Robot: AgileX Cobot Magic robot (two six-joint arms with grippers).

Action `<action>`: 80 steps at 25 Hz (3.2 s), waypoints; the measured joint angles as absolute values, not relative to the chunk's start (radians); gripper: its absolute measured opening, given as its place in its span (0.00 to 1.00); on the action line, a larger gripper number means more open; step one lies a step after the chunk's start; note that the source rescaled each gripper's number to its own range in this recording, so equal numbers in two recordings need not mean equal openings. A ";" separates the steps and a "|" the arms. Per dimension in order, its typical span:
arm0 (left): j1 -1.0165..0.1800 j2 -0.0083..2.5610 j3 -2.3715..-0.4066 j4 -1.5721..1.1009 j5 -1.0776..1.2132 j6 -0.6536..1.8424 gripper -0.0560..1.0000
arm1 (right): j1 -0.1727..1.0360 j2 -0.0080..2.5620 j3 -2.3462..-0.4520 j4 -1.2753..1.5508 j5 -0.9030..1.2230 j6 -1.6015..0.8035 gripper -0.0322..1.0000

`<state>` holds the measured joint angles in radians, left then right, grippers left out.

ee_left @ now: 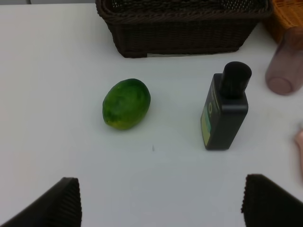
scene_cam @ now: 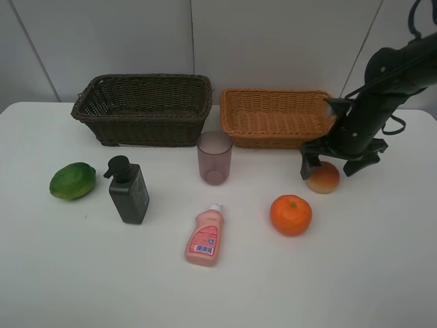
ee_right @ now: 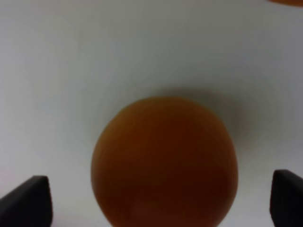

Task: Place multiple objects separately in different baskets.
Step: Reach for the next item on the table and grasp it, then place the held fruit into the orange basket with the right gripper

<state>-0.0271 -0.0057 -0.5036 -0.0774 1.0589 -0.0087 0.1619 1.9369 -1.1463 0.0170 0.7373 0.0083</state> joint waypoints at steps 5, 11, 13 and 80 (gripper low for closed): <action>-0.027 -0.006 -0.504 -0.077 1.059 -0.009 0.90 | 0.162 1.968 -1.147 0.017 0.705 0.008 1.00; -0.027 -0.006 -0.504 -0.077 1.059 -0.009 0.90 | 0.162 2.006 -1.148 0.010 0.685 0.008 1.00; -0.027 -0.006 -0.504 -0.077 1.059 -0.009 0.90 | 0.162 2.006 -1.149 0.000 0.685 0.008 1.00; -0.027 -0.006 -0.504 -0.077 1.059 -0.009 0.90 | 0.162 1.860 -1.185 -0.008 0.858 -0.040 0.03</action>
